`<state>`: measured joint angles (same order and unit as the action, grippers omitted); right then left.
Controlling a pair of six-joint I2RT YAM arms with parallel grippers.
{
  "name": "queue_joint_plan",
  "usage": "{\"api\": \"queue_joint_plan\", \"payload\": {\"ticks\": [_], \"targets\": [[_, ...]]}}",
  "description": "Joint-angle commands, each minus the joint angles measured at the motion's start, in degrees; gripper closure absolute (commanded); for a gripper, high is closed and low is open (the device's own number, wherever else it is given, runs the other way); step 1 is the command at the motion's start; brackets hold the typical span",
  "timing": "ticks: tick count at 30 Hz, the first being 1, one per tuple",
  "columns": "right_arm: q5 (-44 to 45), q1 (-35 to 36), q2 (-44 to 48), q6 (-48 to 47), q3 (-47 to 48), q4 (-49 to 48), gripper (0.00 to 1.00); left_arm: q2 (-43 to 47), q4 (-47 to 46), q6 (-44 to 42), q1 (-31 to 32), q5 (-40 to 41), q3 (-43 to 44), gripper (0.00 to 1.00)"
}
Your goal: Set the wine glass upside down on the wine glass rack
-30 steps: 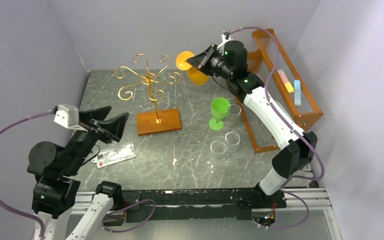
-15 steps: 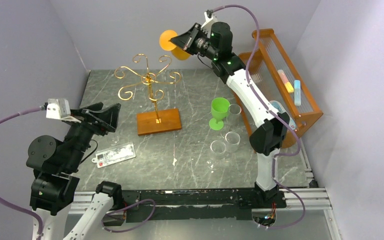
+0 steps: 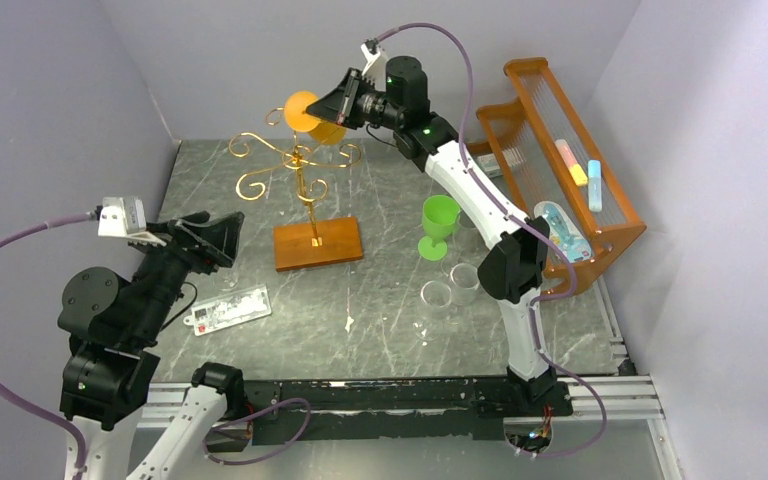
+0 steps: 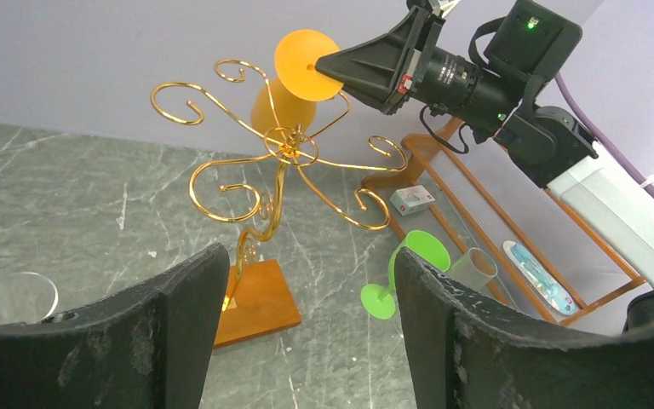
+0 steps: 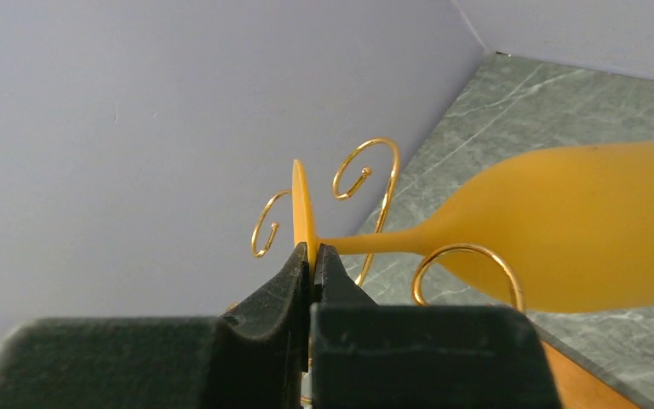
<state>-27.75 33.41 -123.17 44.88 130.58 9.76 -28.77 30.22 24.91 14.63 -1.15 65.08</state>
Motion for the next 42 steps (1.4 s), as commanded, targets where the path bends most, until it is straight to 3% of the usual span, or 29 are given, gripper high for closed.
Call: {"api": "queue_joint_plan", "payload": {"ticks": [1,8,18,27,42], "targets": [[-2.3,0.1,0.0,-0.7,1.4,1.7,1.00,1.4,2.4,1.1,0.2,1.1,-0.1,0.25],[-3.8,0.1,0.1,-0.5,2.2,5.7,1.00,1.4,2.8,1.4,0.2,2.8,-0.2,0.25],[1.3,-0.2,1.3,-0.4,3.9,12.0,1.00,0.7,2.9,1.9,0.2,1.7,-1.0,0.25],[6.4,-1.7,4.3,1.8,1.6,12.6,1.00,1.4,3.6,2.4,0.2,2.3,-1.5,0.26],[9.9,-3.4,9.2,5.3,-6.0,5.2,1.00,1.8,4.3,2.3,0.2,3.6,-1.8,0.26]]}}
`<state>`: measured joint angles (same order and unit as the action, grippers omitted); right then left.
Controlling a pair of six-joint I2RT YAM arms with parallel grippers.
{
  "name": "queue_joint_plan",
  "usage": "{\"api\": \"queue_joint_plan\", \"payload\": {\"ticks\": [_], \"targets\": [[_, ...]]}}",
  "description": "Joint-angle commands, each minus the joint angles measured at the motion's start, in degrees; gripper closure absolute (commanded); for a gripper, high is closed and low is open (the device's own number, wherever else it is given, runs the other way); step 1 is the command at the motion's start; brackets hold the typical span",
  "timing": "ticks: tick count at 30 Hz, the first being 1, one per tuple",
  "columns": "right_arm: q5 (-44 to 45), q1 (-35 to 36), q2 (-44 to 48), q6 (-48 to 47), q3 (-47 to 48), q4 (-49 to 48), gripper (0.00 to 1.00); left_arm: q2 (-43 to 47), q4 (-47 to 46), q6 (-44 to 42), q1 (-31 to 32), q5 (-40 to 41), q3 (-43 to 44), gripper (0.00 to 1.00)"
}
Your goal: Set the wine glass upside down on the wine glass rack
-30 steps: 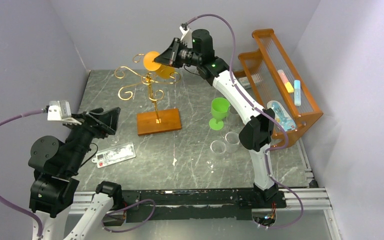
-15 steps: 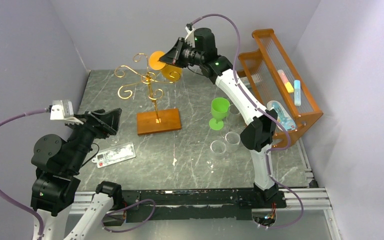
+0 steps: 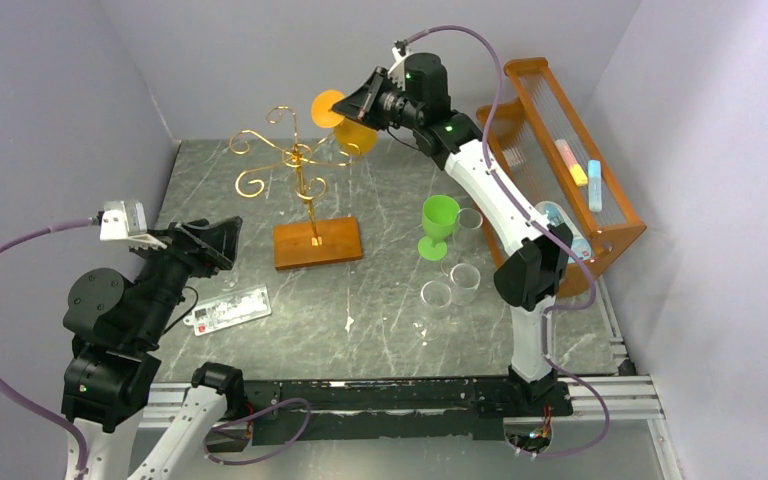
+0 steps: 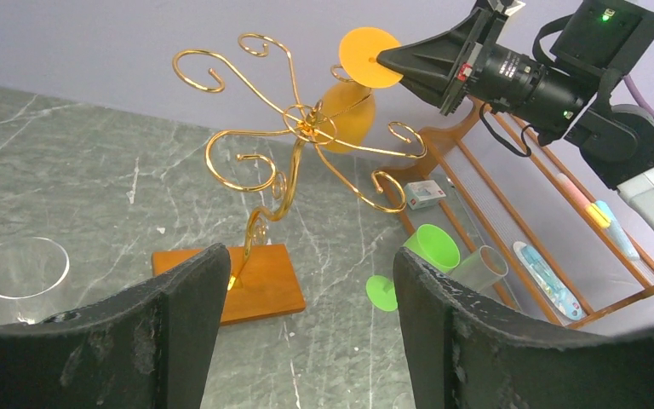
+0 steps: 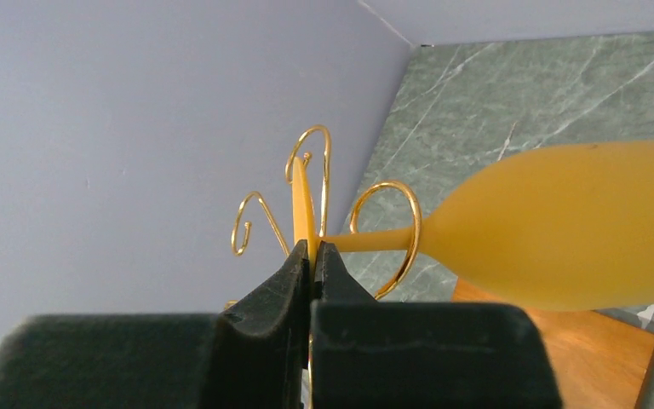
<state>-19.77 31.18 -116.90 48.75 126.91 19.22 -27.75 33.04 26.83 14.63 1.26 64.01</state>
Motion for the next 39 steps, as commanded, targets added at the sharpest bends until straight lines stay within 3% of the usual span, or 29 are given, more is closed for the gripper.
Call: {"api": "queue_joint_plan", "payload": {"ticks": [1,6,9,26,32,35,39], "targets": [[1.8,-1.4,3.0,1.5,-2.7,-4.6,1.00,0.8,1.4,0.4,0.2,1.2,-0.8,0.26],[-1.3,-1.8,1.4,1.3,-1.8,-6.3,1.00,0.6,1.4,0.3,0.2,1.2,-1.3,0.26],[-4.7,-1.5,-0.4,-0.8,0.7,-5.9,0.94,0.5,1.5,0.4,0.2,1.2,-1.3,0.26],[-7.7,-1.5,-5.2,-4.4,3.8,-5.9,0.84,0.0,1.4,1.7,0.2,0.1,-1.7,0.27],[-7.4,-1.5,-5.8,-5.2,4.3,-4.3,0.72,0.4,1.6,1.9,0.2,0.0,-1.8,0.27],[-6.7,-1.5,-5.9,-6.8,5.8,-2.8,0.57,0.1,1.7,1.5,0.2,-0.5,-1.1,0.26],[-5.7,-1.6,-6.3,-8.7,9.1,0.7,0.45,-1.0,3.0,-0.8,0.2,-0.6,2.4,0.24]]}}
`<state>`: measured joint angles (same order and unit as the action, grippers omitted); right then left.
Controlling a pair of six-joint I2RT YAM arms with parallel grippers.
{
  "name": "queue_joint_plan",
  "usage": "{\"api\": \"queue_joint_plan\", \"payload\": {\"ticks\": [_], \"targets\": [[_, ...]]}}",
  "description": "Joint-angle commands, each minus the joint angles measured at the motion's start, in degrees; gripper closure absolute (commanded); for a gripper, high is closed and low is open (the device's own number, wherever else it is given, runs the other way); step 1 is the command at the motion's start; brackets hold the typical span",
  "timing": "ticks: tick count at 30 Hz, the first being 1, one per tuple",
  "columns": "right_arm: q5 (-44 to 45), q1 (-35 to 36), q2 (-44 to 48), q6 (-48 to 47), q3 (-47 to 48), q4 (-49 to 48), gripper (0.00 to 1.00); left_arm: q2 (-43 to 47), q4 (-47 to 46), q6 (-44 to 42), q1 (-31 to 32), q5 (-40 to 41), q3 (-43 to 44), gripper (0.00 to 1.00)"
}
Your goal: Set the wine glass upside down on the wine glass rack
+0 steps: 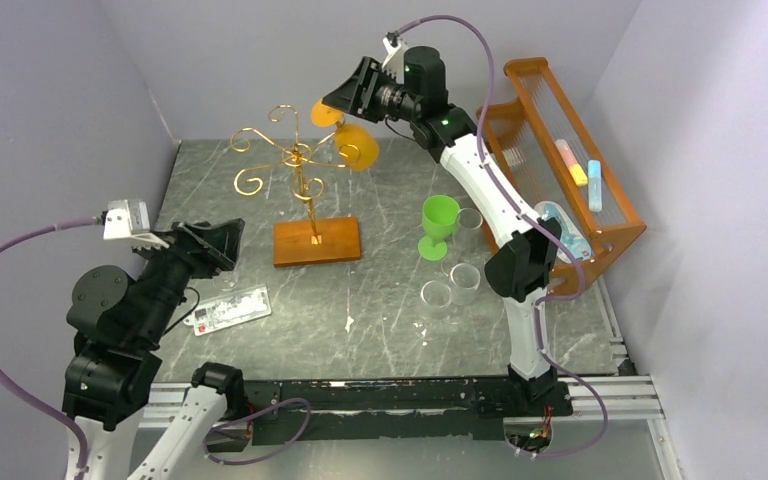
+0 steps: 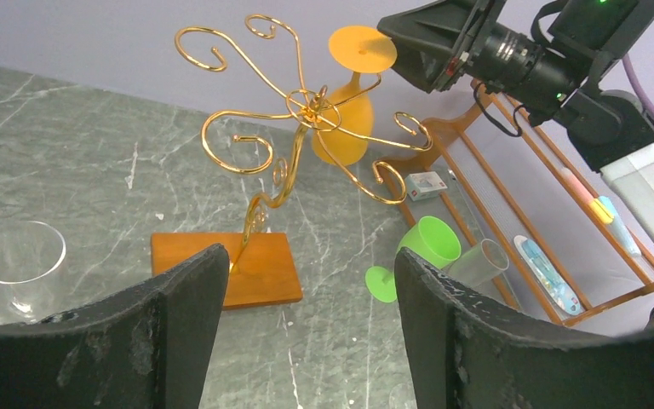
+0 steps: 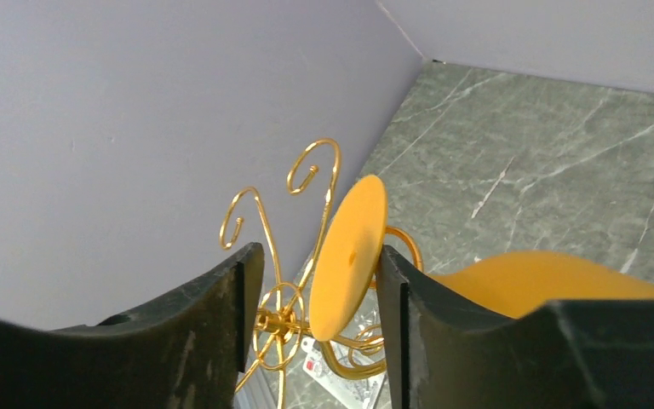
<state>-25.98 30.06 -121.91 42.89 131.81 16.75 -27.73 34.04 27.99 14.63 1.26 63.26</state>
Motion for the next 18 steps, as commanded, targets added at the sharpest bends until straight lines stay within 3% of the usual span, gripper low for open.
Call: {"api": "queue_joint_plan", "payload": {"ticks": [1,7,18], "targets": [[0.7,-0.4,-1.3,-3.2,4.4,3.6,0.43,-1.3,2.3,-2.5,0.2,-0.6,3.7,0.24],[2.7,-0.4,-1.6,-6.8,5.6,7.8,0.30,-1.7,3.0,-2.5,0.2,-1.5,3.3,0.24],[4.3,-0.3,-1.9,-11.7,4.9,7.2,0.28,-1.5,4.6,-2.2,0.2,-1.5,2.9,0.24]]}}
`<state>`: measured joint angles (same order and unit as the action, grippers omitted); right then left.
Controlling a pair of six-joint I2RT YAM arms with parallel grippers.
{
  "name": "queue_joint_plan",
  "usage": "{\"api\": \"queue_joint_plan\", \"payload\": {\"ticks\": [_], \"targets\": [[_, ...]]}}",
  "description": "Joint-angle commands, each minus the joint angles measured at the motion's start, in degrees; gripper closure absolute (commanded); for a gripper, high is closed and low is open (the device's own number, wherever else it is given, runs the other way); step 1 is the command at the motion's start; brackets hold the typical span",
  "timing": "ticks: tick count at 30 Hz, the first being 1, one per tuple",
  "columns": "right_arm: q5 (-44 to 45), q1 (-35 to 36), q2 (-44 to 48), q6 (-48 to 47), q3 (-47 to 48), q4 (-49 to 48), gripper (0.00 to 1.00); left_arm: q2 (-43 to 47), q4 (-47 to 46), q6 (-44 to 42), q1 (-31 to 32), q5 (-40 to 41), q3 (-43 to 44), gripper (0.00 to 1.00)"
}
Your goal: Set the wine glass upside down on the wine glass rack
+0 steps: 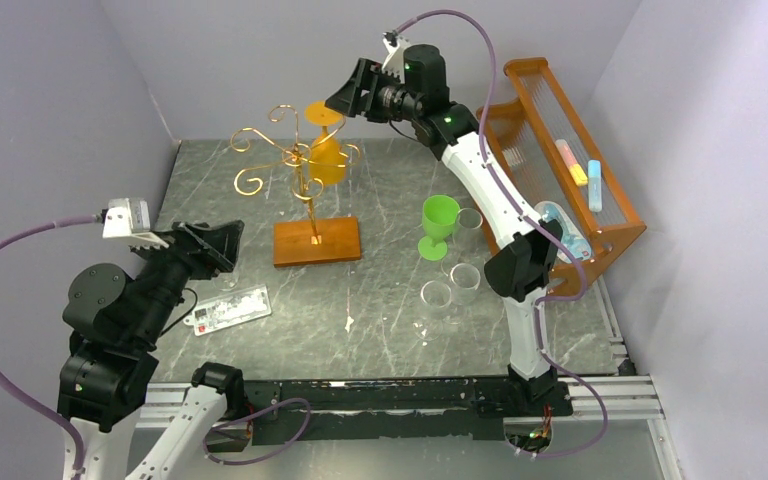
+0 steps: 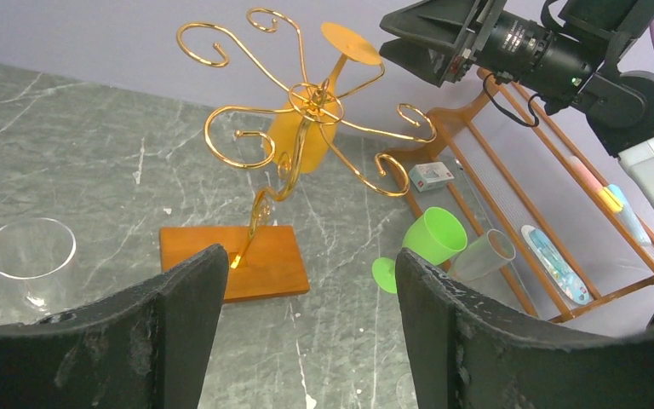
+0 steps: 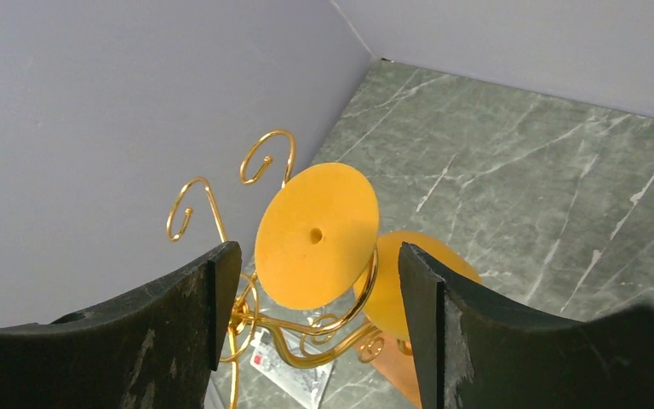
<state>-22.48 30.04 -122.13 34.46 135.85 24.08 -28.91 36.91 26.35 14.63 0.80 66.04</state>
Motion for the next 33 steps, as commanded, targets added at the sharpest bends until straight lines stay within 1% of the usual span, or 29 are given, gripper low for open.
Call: {"api": "queue_joint_plan", "payload": {"ticks": [1,4,8,13,16,20,24,25,26,28,30,33], "targets": [[1.1,-0.3,-1.3,-3.8,0.2,-0.6,0.28,-0.3,1.8,-0.6,0.2,-1.0,0.2,0.24],[2.5,-0.3,0.0,-5.0,-0.7,-1.5,0.27,-0.4,2.1,-0.7,0.2,-1.0,0.3,0.24],[5.2,-0.3,2.9,-6.4,-2.0,-1.5,0.22,-0.5,2.4,-1.0,0.2,-0.9,0.8,0.24],[9.9,-0.4,12.1,-7.9,-8.9,-2.8,0.15,-0.7,2.8,-1.7,0.2,-0.9,1.0,0.23],[13.2,-0.4,19.3,-8.4,-16.5,-3.9,0.14,-1.0,3.3,-2.4,0.2,-0.9,1.1,0.21],[16.3,-0.4,29.9,-9.1,-30.0,-4.8,0.13,-1.0,4.0,-2.9,0.2,-0.9,-0.2,0.16],[21.2,-0.4,39.7,-10.2,-42.1,-1.1,0.14,-0.5,3.9,-2.1,0.2,-1.1,-2.2,0.10],[23.8,-0.4,41.8,-10.6,-44.8,0.4,0.14,-0.4,3.8,-1.8,0.2,-1.5,-2.7,0.04],[26.4,-0.4,44.0,-10.8,-47.4,1.8,0.16,-0.2,3.7,-1.5,0.2,-2.0,-3.1,0.03],[29.4,-0.4,48.0,-11.7,-52.4,4.1,0.23,0.0,3.5,-0.6,0.2,-2.7,-3.9,0.03],[31.0,-0.4,49.9,-13.1,-55.5,7.3,0.30,0.3,3.0,-0.1,0.2,-3.3,-4.7,0.03],[30.0,-0.4,50.9,-14.8,-58.5,11.2,0.32,1.2,1.4,0.8,0.2,-4.1,-6.1,0.04]]}}
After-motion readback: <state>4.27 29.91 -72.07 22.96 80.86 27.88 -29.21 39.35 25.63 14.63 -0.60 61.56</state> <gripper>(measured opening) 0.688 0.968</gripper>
